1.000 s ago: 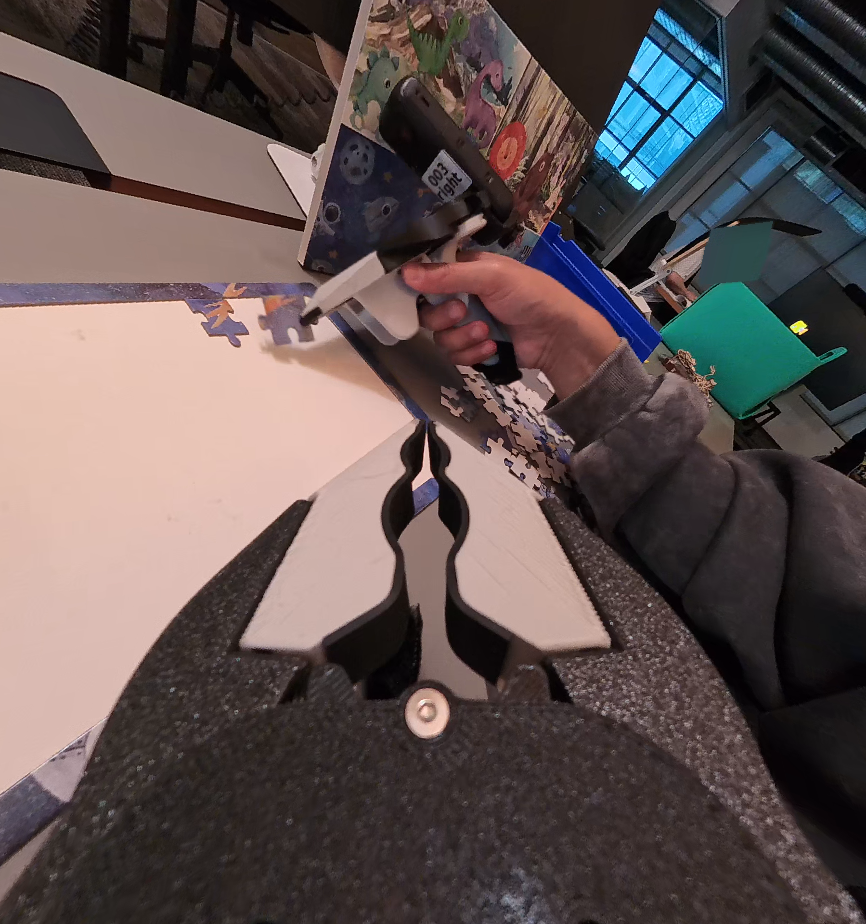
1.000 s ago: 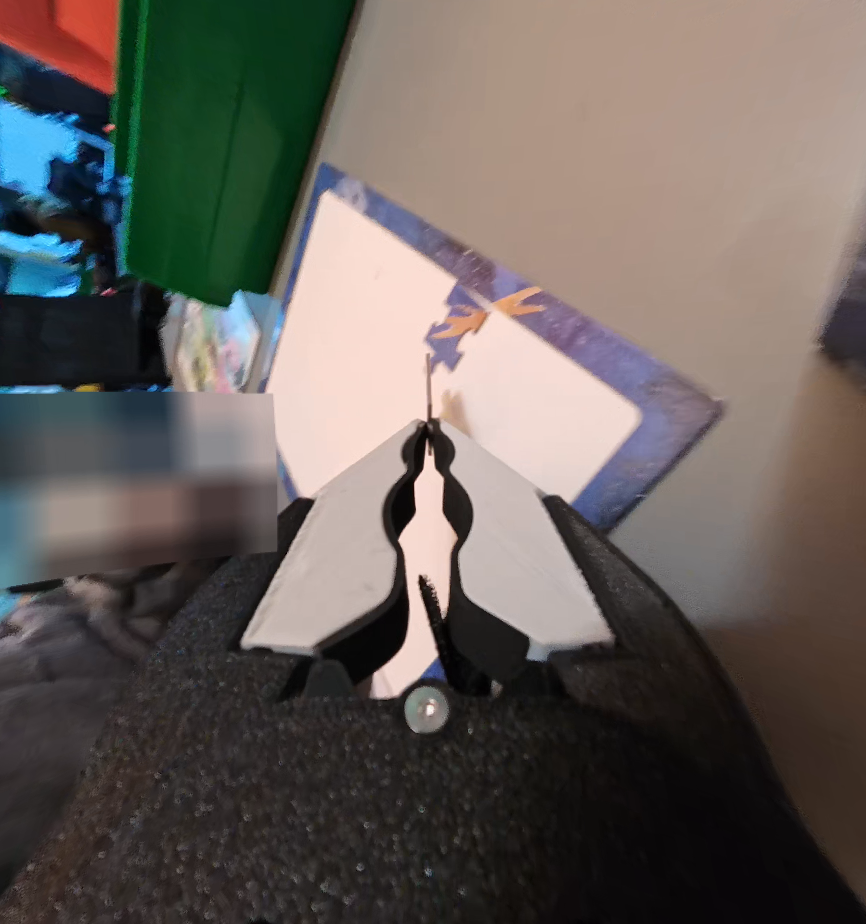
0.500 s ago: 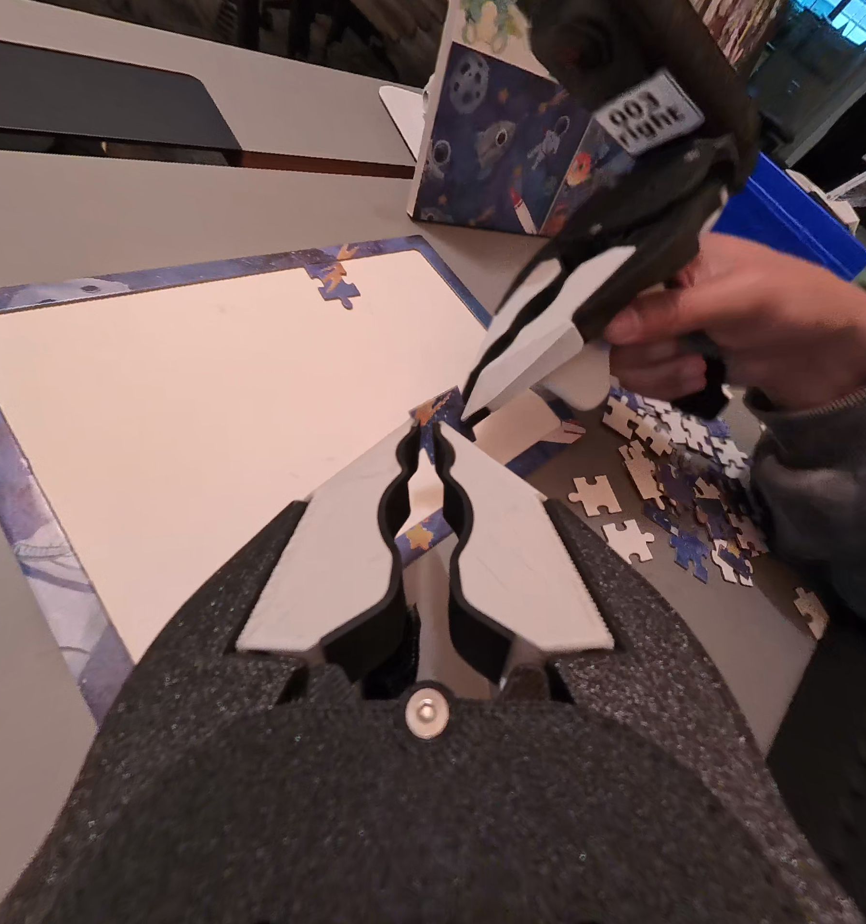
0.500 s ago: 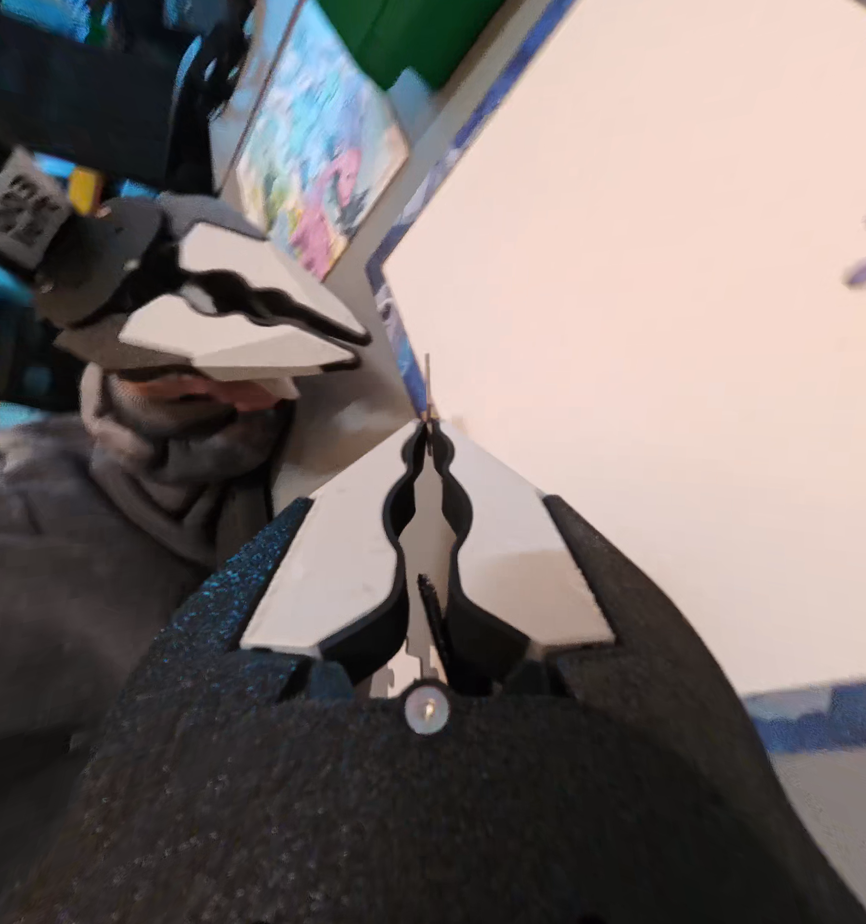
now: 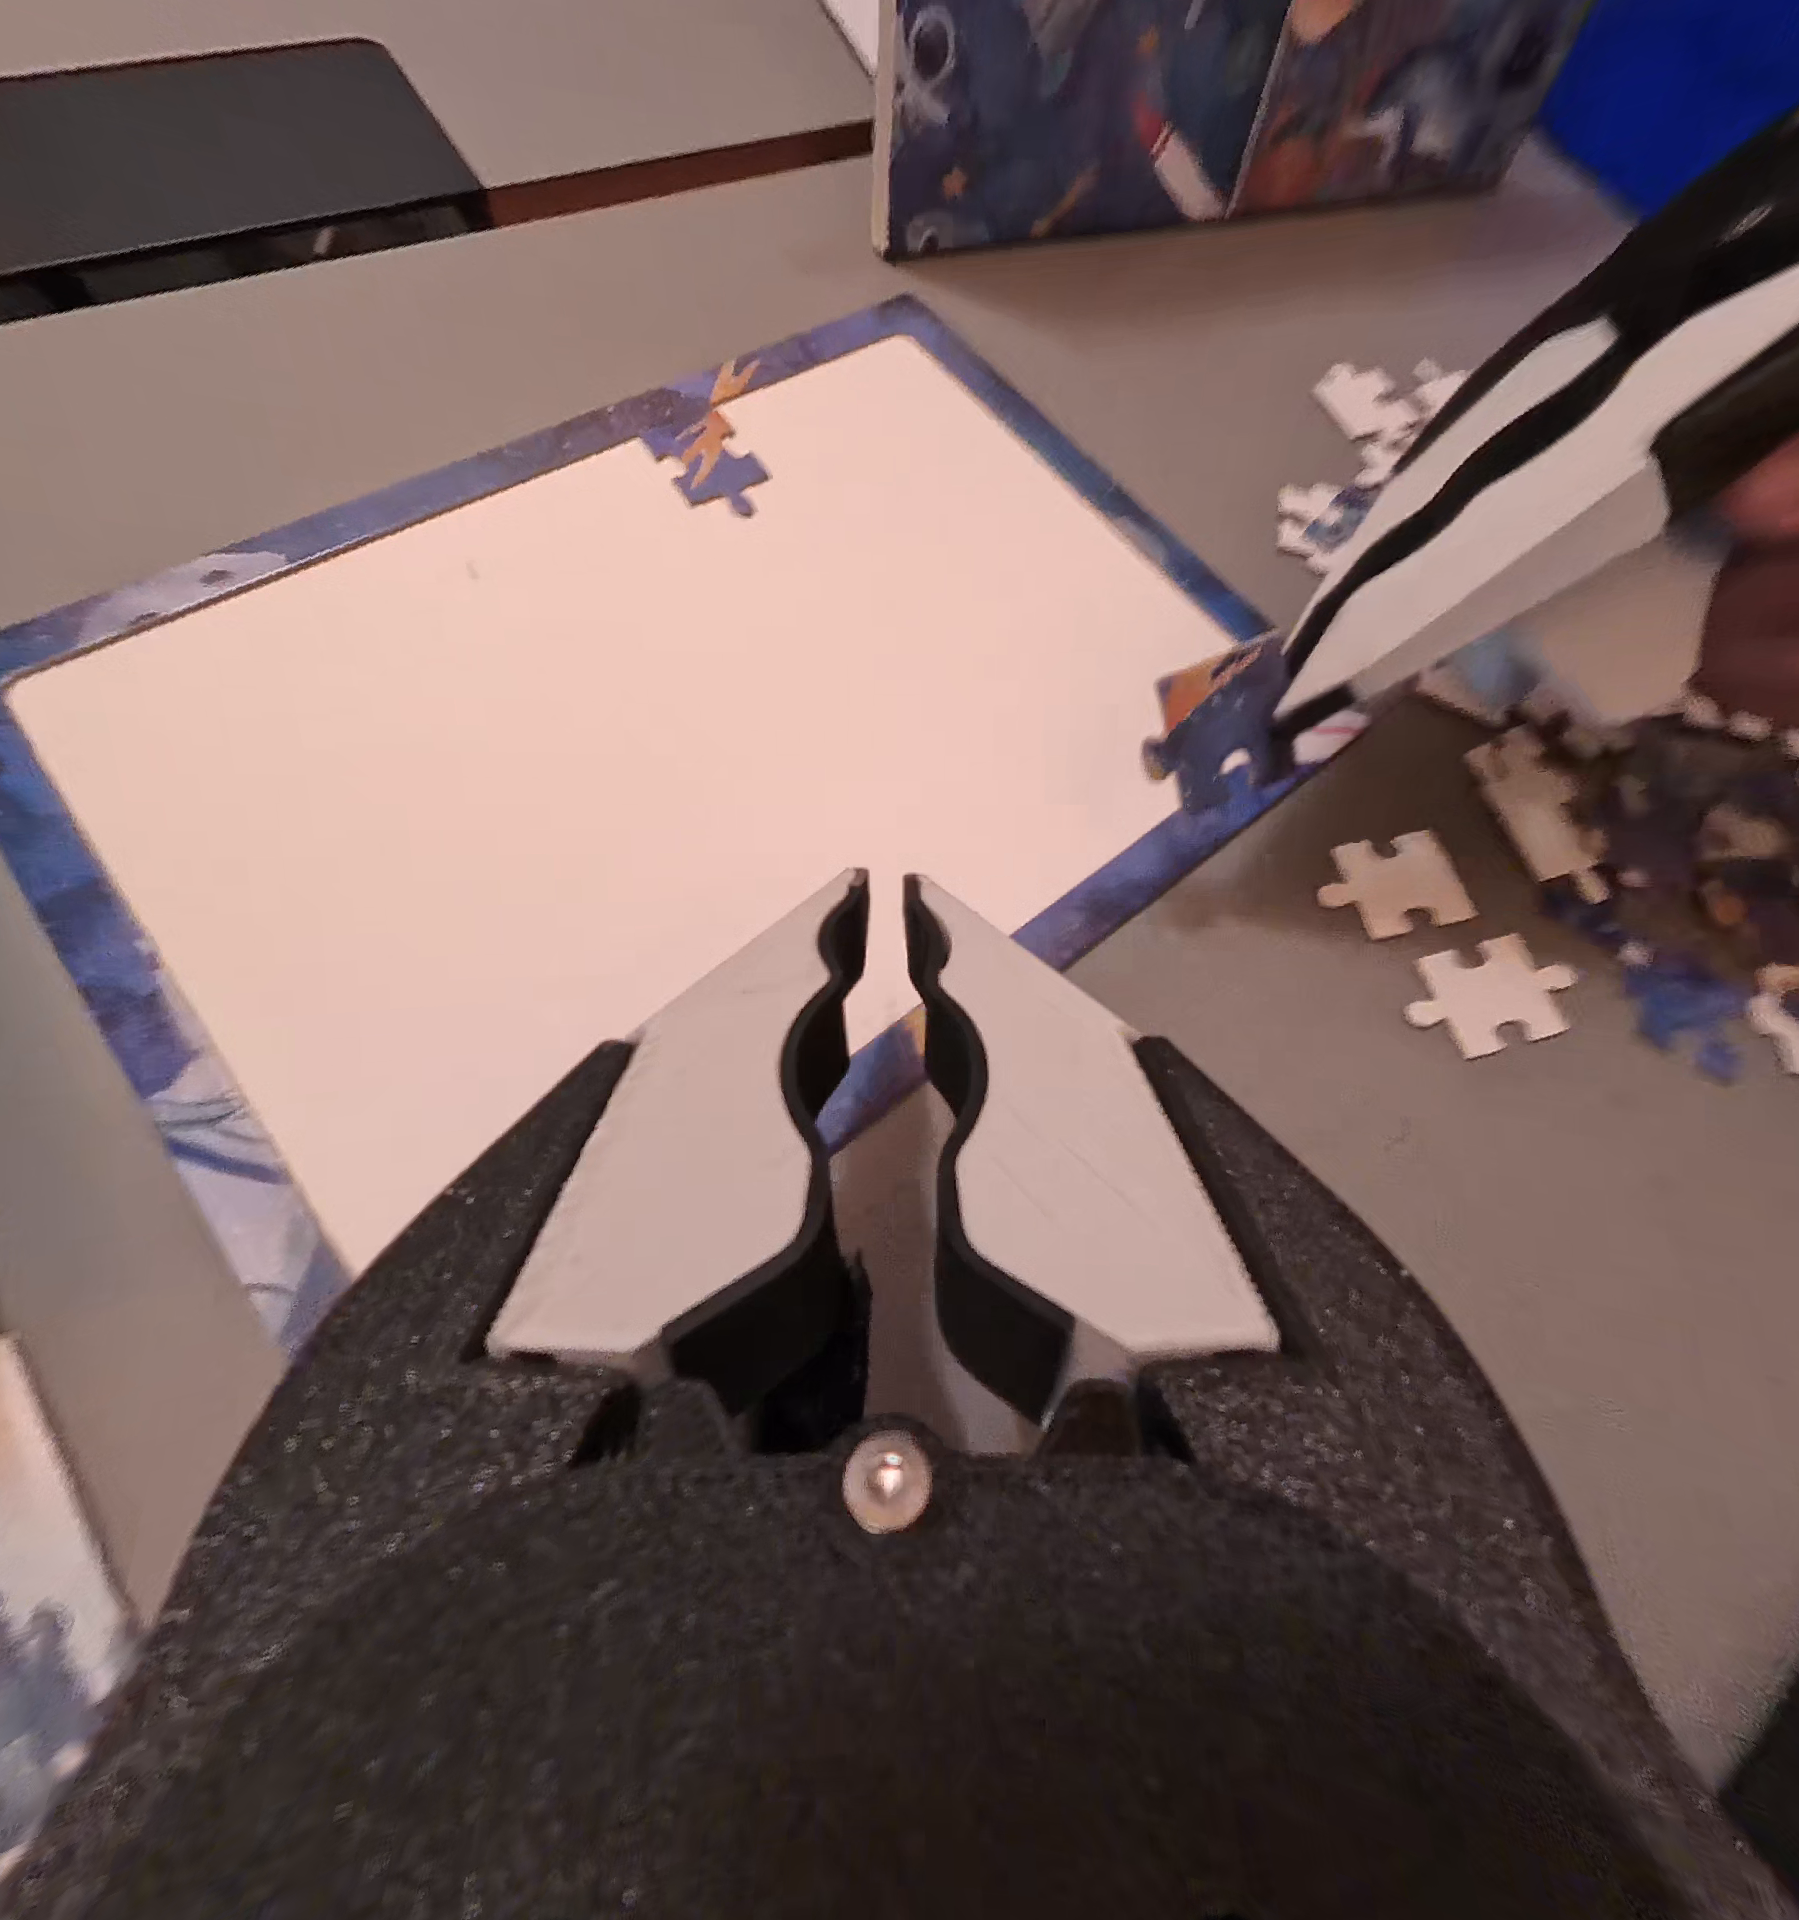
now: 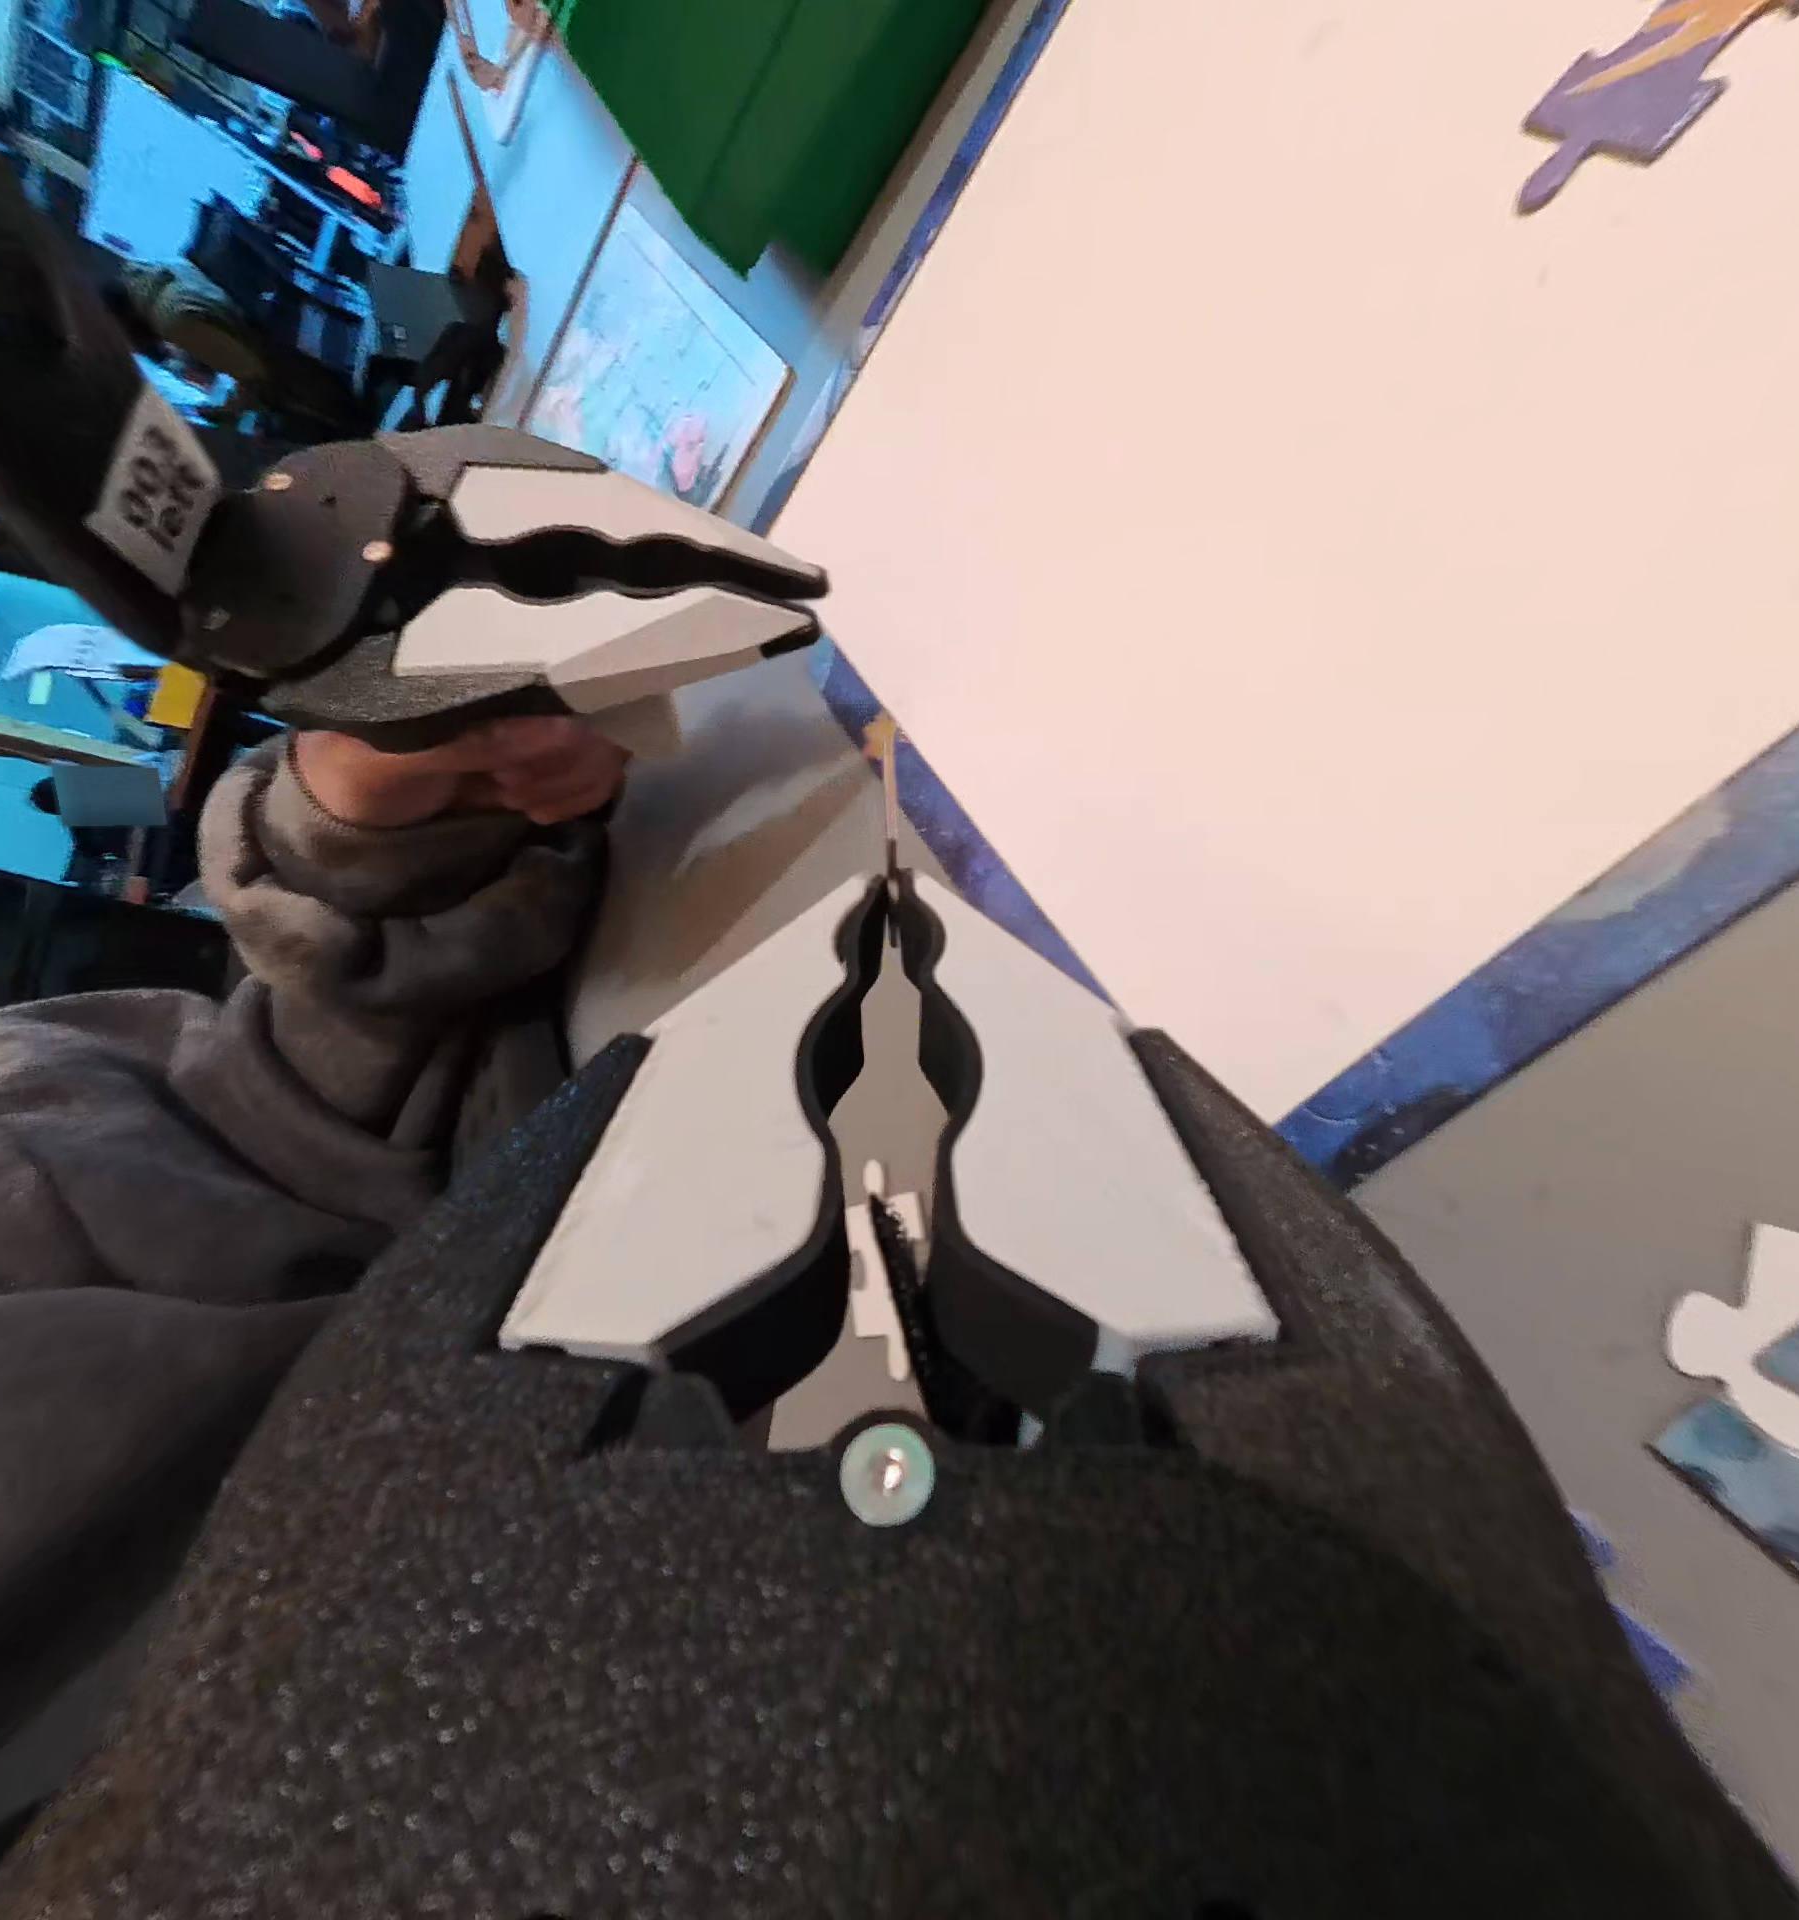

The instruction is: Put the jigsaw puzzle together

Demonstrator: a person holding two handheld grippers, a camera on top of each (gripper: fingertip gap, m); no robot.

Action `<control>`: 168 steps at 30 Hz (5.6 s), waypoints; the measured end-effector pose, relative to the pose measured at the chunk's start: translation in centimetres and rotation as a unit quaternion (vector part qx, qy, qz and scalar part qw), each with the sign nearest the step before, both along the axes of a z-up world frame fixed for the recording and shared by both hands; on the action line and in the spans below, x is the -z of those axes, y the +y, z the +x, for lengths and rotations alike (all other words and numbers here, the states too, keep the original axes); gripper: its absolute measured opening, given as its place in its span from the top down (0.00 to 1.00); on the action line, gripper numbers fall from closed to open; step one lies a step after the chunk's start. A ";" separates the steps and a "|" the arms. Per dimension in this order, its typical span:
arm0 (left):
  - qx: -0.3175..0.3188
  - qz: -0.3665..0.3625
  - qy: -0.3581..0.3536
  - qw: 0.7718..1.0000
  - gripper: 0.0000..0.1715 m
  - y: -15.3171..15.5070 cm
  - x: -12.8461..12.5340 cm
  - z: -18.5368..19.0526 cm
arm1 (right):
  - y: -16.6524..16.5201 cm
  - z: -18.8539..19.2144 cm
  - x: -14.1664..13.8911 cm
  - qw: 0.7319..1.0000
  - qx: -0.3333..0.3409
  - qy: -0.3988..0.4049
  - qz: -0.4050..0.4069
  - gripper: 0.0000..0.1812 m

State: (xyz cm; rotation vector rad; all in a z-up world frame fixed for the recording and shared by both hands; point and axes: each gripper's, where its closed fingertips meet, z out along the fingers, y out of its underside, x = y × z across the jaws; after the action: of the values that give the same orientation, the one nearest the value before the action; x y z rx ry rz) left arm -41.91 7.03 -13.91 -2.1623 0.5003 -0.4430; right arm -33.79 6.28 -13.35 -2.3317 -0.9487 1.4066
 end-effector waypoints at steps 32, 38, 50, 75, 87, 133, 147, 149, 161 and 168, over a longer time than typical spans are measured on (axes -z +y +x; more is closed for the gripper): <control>0.063 0.041 -0.065 0.995 0.80 -4.3 -2.8 2.9 | -3.2 -1.7 -2.0 0.990 -0.096 0.092 -0.037 0.99; 0.033 0.085 -0.002 0.996 0.83 -3.5 -3.1 4.3 | -3.0 -3.1 -3.2 0.985 -0.061 0.139 -0.083 0.99; 0.022 0.040 -0.190 0.981 0.99 -3.4 -5.2 3.7 | -4.7 -4.1 -3.9 0.981 -0.100 0.153 -0.064 0.99; 0.092 0.029 -0.294 0.951 1.00 -5.2 -7.4 4.7 | -4.2 -4.4 -7.5 0.960 -0.082 0.254 -0.086 0.99; 0.048 0.041 -0.320 0.945 0.99 -4.2 -7.9 2.8 | -4.1 -4.5 -6.8 0.967 -0.077 0.232 -0.070 0.99; -0.006 -0.036 0.022 0.999 0.88 7.6 -4.2 2.0 | 13.2 1.0 -0.9 0.962 0.246 0.108 -0.053 0.99; 0.039 -0.056 0.104 0.992 0.88 13.8 3.7 4.9 | 16.6 0.5 3.6 0.959 0.271 0.045 -0.072 0.98; 0.037 -0.059 0.093 0.993 0.88 12.9 3.7 4.7 | 16.6 0.3 3.6 0.961 0.267 0.041 -0.064 0.98; 0.041 -0.008 0.092 0.995 0.88 11.5 1.4 3.9 | 15.5 -1.2 2.6 0.961 0.238 0.073 -0.122 0.99; 0.043 -0.013 0.122 0.992 0.88 13.3 2.2 4.5 | 16.2 -0.8 2.4 0.970 0.236 0.031 -0.053 0.83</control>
State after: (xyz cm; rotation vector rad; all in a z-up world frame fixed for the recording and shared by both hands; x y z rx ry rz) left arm -37.39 20.29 -16.11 -2.2379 0.7292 -0.2338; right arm -34.57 22.50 -15.71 -2.3595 -0.2712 1.3393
